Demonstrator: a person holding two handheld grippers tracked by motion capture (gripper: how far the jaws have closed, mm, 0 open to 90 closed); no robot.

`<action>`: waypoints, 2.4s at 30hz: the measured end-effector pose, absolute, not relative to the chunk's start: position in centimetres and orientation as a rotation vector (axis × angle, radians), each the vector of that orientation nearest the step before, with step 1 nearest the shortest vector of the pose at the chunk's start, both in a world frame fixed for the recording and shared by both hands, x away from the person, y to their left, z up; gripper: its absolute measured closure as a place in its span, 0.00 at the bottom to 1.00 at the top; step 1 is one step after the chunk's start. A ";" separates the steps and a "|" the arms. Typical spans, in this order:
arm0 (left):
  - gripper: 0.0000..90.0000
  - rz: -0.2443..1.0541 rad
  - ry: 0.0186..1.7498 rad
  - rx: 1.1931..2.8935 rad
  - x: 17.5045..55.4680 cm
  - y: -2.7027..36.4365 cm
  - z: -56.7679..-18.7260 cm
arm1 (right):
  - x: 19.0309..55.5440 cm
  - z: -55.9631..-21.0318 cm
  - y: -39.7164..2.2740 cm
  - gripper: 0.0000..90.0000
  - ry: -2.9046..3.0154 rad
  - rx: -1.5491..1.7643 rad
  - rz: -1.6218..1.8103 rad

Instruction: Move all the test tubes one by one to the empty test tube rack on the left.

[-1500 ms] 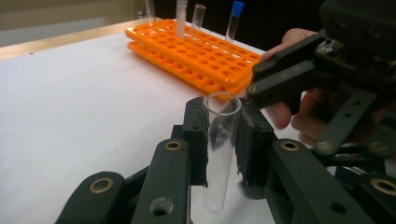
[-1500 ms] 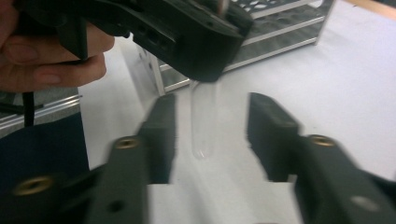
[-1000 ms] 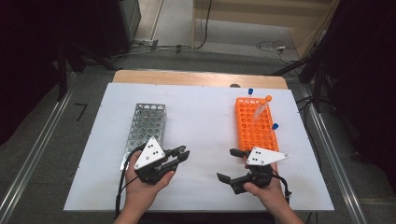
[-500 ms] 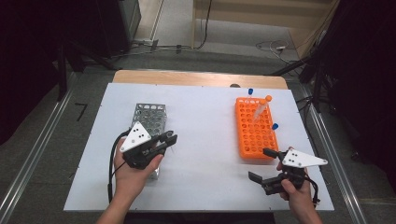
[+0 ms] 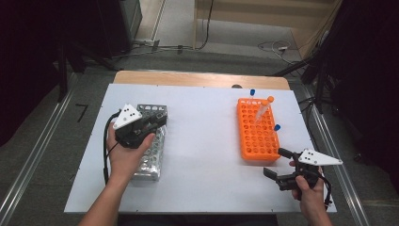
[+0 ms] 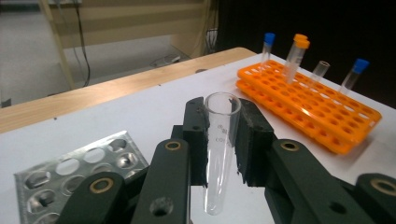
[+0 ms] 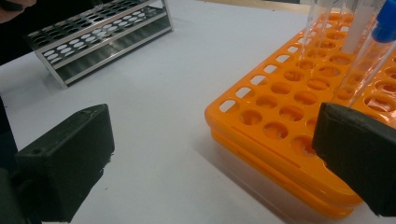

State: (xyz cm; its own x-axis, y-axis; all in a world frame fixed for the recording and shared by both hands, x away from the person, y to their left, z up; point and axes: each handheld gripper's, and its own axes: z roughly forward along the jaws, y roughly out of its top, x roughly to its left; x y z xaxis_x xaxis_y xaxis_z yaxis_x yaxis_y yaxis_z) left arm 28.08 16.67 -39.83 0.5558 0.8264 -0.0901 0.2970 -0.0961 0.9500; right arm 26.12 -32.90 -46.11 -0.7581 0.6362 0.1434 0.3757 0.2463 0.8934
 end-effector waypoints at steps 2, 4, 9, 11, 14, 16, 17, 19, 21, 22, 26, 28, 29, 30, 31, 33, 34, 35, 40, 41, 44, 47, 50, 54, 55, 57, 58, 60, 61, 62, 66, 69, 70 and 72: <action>0.85 0.590 0.977 1.651 28.7 17.0 -39.7 | 26.1 -46.2 -32.9 0.00 2.269 0.941 1.511; 0.85 0.590 0.994 1.638 29.4 17.3 -39.7 | 26.1 -46.2 -32.9 0.00 2.268 0.945 1.509; 0.85 0.595 1.014 1.626 31.0 17.7 -39.5 | 26.1 -46.2 -32.8 0.00 2.267 0.949 1.511; 0.85 0.601 1.018 1.624 31.6 17.8 -39.5 | 26.1 -46.2 -32.8 0.00 2.266 0.949 1.510; 0.85 0.612 1.043 1.617 32.5 17.9 -39.5 | 26.2 -46.2 -32.8 0.00 2.267 0.948 1.511; 0.85 0.623 1.063 1.611 33.1 18.0 -39.5 | 26.2 -46.3 -32.8 0.00 2.268 0.948 1.511; 0.85 0.626 1.070 1.608 33.4 18.1 -39.6 | 26.2 -46.3 -32.8 0.00 2.269 0.950 1.512; 0.85 0.635 1.081 1.607 33.9 18.2 -39.6 | 26.2 -46.3 -32.9 0.00 2.267 0.952 1.509; 0.85 0.646 1.089 1.601 34.4 18.2 -39.5 | 26.2 -46.3 -32.9 0.00 2.267 0.948 1.510; 0.85 0.650 1.091 1.600 34.7 18.2 -39.5 | 26.2 -46.3 -32.9 0.00 2.267 0.949 1.509; 0.85 0.647 1.108 1.587 35.7 18.3 -39.7 | 26.3 -46.4 -32.9 0.00 2.267 0.951 1.507; 0.85 0.645 1.120 1.578 36.2 18.4 -39.8 | 26.3 -46.4 -32.9 0.00 2.269 0.952 1.507; 0.85 0.645 1.125 1.571 36.4 18.5 -39.9 | 26.3 -46.4 -32.9 0.00 2.269 0.952 1.507; 0.85 0.644 1.132 1.566 36.6 18.5 -40.0 | 26.3 -46.4 -32.9 0.00 2.269 0.952 1.507; 0.85 0.644 1.134 1.562 36.8 18.5 -40.1 | 26.3 -46.4 -32.9 0.00 2.271 0.953 1.507; 0.85 0.648 1.147 1.561 37.2 18.5 -40.3 | 26.3 -46.4 -32.9 0.00 2.272 0.952 1.509; 0.85 0.646 1.150 1.562 37.4 18.5 -40.5 | 26.3 -46.4 -32.9 0.00 2.271 0.953 1.508; 0.85 0.642 1.156 1.561 37.5 18.5 -40.6 | 26.4 -46.4 -33.0 0.00 2.271 0.955 1.508; 0.85 0.658 1.173 1.585 38.1 18.4 -41.2 | 26.4 -46.4 -33.0 0.00 2.269 0.955 1.510; 0.85 0.659 1.176 1.589 38.1 18.4 -41.3 | 26.4 -46.4 -33.0 0.00 2.268 0.954 1.510; 0.85 0.655 1.179 1.603 38.3 18.2 -41.6 | 26.4 -46.4 -33.0 0.00 2.268 0.955 1.510; 0.85 0.649 1.186 1.623 38.5 18.2 -41.8 | 26.4 -46.4 -33.0 0.00 2.268 0.956 1.509; 0.85 0.637 1.199 1.643 38.6 18.1 -42.2 | 26.4 -46.4 -33.0 0.00 2.269 0.955 1.507; 0.85 0.620 1.218 1.673 38.8 17.9 -42.7 | 26.5 -46.5 -33.0 0.00 2.271 0.954 1.503; 0.85 0.617 1.223 1.680 38.9 17.9 -42.8 | 26.5 -46.5 -33.0 0.00 2.270 0.955 1.502; 0.85 0.612 1.228 1.689 38.9 17.8 -42.9 | 26.4 -46.5 -32.9 0.00 2.272 0.957 1.499; 0.85 0.610 1.231 1.691 39.0 17.8 -43.0 | 26.4 -46.5 -32.9 0.00 2.273 0.956 1.498; 0.85 0.604 1.232 1.699 39.0 17.7 -43.0 | 26.5 -46.5 -32.9 0.00 2.274 0.957 1.494; 0.84 0.604 1.233 1.703 39.0 17.7 -43.0 | 26.5 -46.5 -32.9 0.00 2.273 0.959 1.495; 0.84 0.604 1.236 1.708 39.0 17.7 -43.0 | 26.5 -46.5 -32.9 0.00 2.273 0.960 1.494; 0.84 0.596 1.255 1.747 39.0 17.5 -43.2 | 26.5 -46.5 -32.9 0.00 2.274 0.963 1.494; 0.84 0.584 1.262 1.761 39.1 17.5 -43.4 | 26.5 -46.5 -32.8 0.00 2.275 0.963 1.494; 0.84 0.583 1.265 1.763 39.1 17.5 -43.4 | 26.5 -46.5 -32.8 0.00 2.275 0.963 1.492; 0.84 0.579 1.266 1.773 39.2 17.4 -43.4 | 26.5 -46.5 -32.7 0.00 2.278 0.963 1.490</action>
